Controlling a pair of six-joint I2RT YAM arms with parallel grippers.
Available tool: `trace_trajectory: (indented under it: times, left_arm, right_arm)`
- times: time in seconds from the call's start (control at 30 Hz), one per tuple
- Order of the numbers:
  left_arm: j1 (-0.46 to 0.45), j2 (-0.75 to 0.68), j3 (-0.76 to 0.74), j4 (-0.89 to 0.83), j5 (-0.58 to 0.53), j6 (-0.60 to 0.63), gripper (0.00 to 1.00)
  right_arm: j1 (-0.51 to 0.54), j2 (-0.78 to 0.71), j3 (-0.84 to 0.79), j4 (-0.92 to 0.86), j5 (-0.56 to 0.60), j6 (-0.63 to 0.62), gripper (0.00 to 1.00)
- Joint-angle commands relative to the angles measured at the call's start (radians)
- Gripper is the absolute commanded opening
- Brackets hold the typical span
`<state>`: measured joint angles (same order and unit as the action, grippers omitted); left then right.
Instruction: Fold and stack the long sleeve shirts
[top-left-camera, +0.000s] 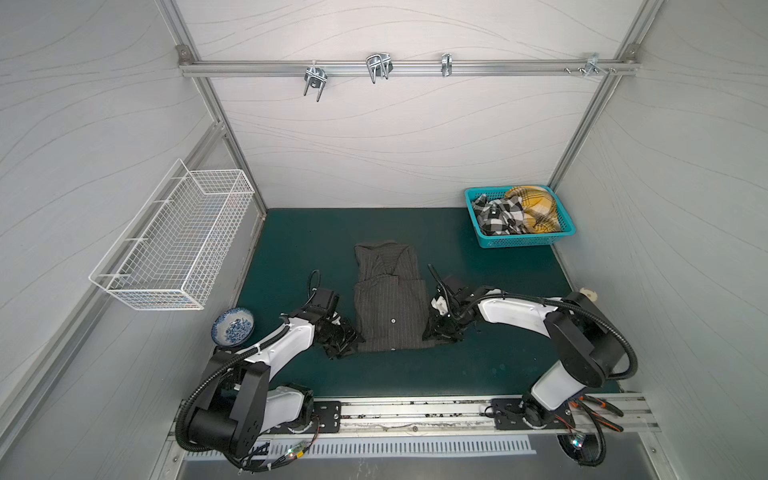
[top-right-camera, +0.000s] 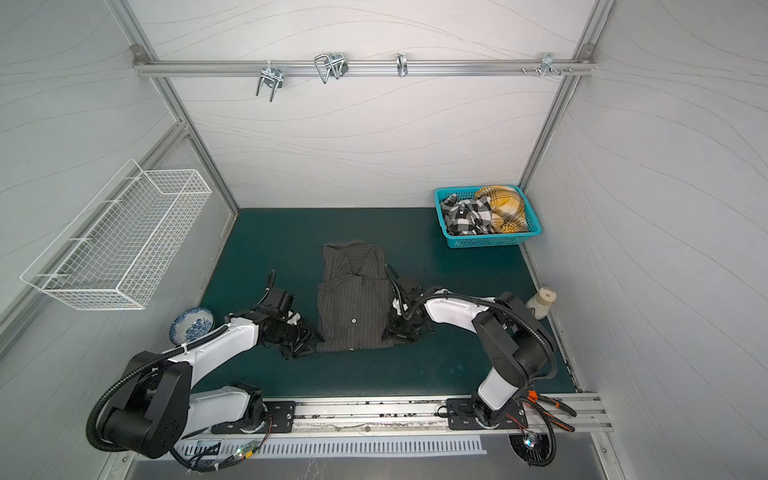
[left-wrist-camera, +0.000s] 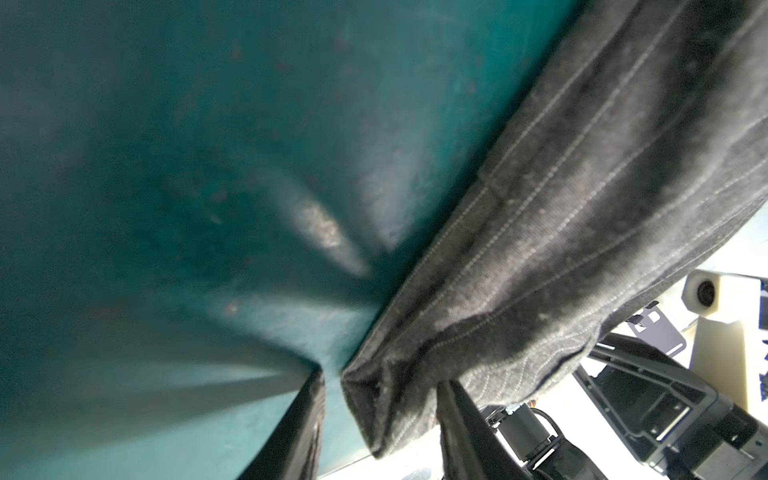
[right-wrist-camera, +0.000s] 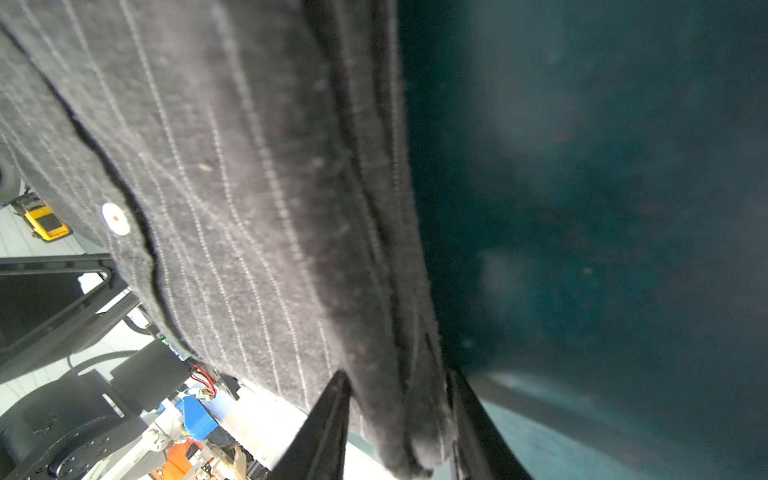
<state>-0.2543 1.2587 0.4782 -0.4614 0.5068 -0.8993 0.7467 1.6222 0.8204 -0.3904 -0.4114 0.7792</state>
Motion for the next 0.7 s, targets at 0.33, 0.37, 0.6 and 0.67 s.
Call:
trace_trajectory:
  times: [0.33,0.37,0.6,0.67]
  left_arm:
    - [-0.008,0.099,-0.072,0.131,0.024,-0.043,0.11]
    - [-0.007,0.095,-0.073,0.129,0.024,-0.044,0.07]
    - [-0.008,0.037,-0.072,0.097,0.051,-0.041,0.0]
    - [-0.008,0.0,-0.078,0.073,0.063,-0.046,0.0]
  right_arm:
    - [0.017,0.055,-0.038,0.021,0.008,0.07,0.15]
    - [0.016,0.053,-0.037,0.018,0.01,0.071,0.11]
    - [0.003,-0.024,-0.045,-0.059,0.057,0.081,0.0]
    - [0.002,-0.064,-0.05,-0.104,0.068,0.084,0.0]
